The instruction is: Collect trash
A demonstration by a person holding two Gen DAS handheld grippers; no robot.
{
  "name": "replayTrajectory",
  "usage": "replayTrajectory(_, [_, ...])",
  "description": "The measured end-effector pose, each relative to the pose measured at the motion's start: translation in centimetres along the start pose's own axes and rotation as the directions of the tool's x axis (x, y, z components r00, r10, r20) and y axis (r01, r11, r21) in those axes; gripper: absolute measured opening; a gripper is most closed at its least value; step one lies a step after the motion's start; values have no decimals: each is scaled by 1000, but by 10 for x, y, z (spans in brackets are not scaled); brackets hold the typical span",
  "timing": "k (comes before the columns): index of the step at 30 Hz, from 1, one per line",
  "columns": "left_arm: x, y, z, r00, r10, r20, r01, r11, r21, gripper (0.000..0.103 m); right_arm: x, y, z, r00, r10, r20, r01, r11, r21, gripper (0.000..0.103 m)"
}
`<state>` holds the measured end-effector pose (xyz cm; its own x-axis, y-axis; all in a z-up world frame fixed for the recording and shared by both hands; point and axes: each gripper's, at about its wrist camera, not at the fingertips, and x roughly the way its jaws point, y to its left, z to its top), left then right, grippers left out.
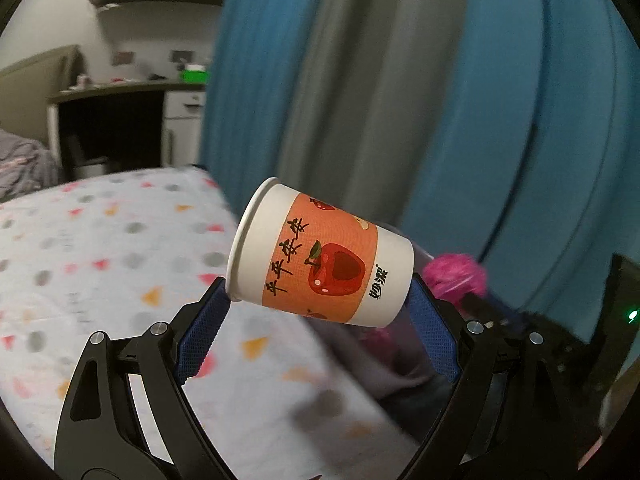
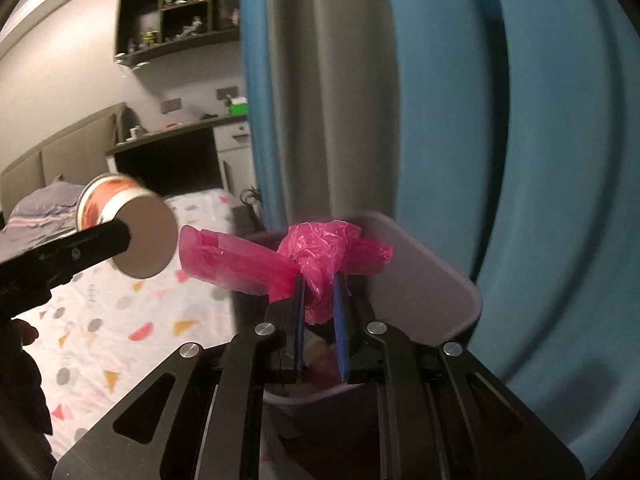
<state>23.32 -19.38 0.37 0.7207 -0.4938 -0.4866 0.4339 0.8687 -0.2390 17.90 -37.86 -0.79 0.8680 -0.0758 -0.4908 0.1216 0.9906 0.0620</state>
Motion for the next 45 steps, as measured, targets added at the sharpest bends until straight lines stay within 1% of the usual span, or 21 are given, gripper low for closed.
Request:
replayTrajectory(4, [38, -12, 1, 996, -71, -45, 70, 997, -24, 87, 29, -7, -10, 999, 11, -36, -11, 1000, 6, 15])
replayTrajectory(7, [64, -17, -2, 991, -96, -93, 92, 995, -43, 87, 48, -10, -16, 996, 35, -80, -33, 999, 27, 18])
replayTrajectory(10, [82, -19, -6, 986, -106, -133, 101, 994, -39, 87, 51, -16, -20, 995, 34, -92, -32, 999, 28, 28])
replayTrajectory(11, [88, -19, -7, 983, -113, -147, 107, 993, -43, 87, 50, -18, -21, 995, 26, -94, -24, 999, 28, 34])
replayTrajectory(13, [98, -21, -9, 977, -129, -169, 122, 991, -52, 87, 43, -24, -24, 996, 25, -91, -21, 999, 39, 40])
replayTrajectory(14, [102, -22, -11, 974, -136, -179, 129, 990, -51, 87, 39, -27, -26, 996, 20, -88, -16, 999, 44, 48])
replayTrajectory(15, [106, -24, -11, 973, -139, -183, 133, 990, -45, 87, 35, -29, -27, 997, 11, -83, -7, 999, 47, 53])
replayTrajectory(16, [109, -26, -14, 972, -138, -189, 134, 990, -34, 87, 30, -31, -28, 997, 6, -75, -2, 999, 47, 54])
replayTrajectory(18, [115, -32, -19, 967, -149, -205, 146, 989, -30, 87, 21, -35, -31, 998, -14, -59, 16, 999, 43, 62])
replayTrajectory(19, [118, -34, -22, 964, -153, -218, 150, 988, -33, 87, 17, -37, -32, 998, -27, -53, 29, 999, 43, 63])
replayTrajectory(22, [123, -36, -26, 964, -130, -232, 130, 991, -18, 88, 6, -43, -36, 998, -50, -39, 52, 997, 52, 68])
replayTrajectory(23, [123, -36, -27, 964, -127, -235, 127, 992, -17, 88, 4, -45, -37, 998, -59, -34, 61, 997, 56, 72])
replayTrajectory(27, [114, -32, -28, 974, -65, -216, 70, 997, 13, 89, -12, -44, -40, 994, -105, 8, 104, 993, 55, 87])
replayTrajectory(29, [101, -29, -28, 982, -6, -187, 14, 999, 44, 90, -15, -41, -40, 995, -100, 14, 99, 993, 62, 89])
replayTrajectory(32, [75, -19, -29, 988, 84, -126, -75, 995, 71, 94, -21, -35, -39, 996, -93, 17, 92, 993, 78, 97])
replayTrajectory(35, [41, -10, -35, 978, 201, -52, -194, 975, 111, 96, -26, -28, -37, 995, -93, 20, 91, 992, 89, 97])
replayTrajectory(38, [6, 2, -42, 958, 287, 9, -286, 952, 110, 97, -30, -16, -39, 996, -92, 5, 91, 992, 86, 97])
replayTrajectory(40, [-19, 14, -47, 949, 314, 30, -315, 946, 72, 97, -33, -4, -40, 995, -96, 0, 96, 993, 69, 97])
replayTrajectory(42, [-38, 23, -52, 943, 329, 36, -331, 942, 49, 97, -38, 7, -41, 996, -89, 5, 89, 994, 58, 97])
replayTrajectory(43, [-48, 29, -56, 938, 345, 37, -347, 937, 37, 97, -40, 12, -42, 996, -91, 6, 90, 994, 53, 97])
replayTrajectory(45, [-63, 35, -62, 939, 341, 38, -342, 939, 25, 97, -46, 23, -44, 995, -100, 8, 100, 994, 48, 97])
